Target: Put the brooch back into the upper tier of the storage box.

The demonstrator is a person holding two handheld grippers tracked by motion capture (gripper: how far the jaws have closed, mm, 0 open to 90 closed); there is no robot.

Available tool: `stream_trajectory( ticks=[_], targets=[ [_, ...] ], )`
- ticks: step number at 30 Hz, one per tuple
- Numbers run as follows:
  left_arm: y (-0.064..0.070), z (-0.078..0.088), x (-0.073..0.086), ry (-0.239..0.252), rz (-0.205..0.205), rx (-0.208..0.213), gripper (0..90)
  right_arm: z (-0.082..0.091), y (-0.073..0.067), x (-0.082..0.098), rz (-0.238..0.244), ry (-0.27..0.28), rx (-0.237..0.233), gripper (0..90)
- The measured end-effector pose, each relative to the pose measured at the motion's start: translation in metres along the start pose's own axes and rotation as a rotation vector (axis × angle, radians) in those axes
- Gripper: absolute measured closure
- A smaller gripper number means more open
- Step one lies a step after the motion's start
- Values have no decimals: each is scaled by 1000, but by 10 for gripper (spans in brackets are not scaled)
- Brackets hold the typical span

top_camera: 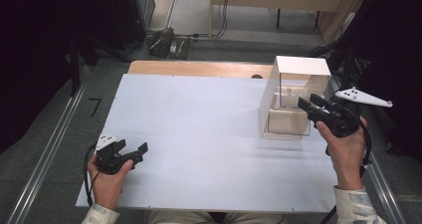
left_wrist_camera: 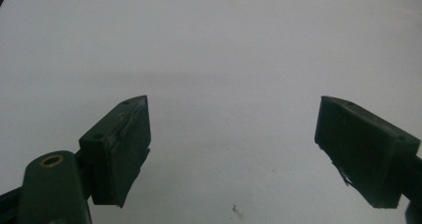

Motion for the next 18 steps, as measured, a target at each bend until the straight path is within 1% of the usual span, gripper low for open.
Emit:
stream_trajectory(
  ticks=[5,6,8,12,18],
  targets=[
    [0,0,0,-1,-1,0,156,3,-2,0,5,8,3,444],
    [0,0,0,-1,-2,0,156,5,-2,1,9,10,5,424],
    [0,0,0,0,-3,-1,156,6,-2,1,8,10,7,419],
    [0,1,0,1,0,-1,156,11,-4,6,17,1,5,366],
    [1,0,0,2,-2,1,156,15,-6,11,29,2,11,328]
  ],
)
Point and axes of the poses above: each handheld gripper's, and its own axes: z roughly backward along the jaws, x roughly out of its underside, y roughly to its right, the point moved 3 cm from there along -z, roughly forward along the jaws, and after that the axes turned 3 degrees about -x, right-handed, at the moved point
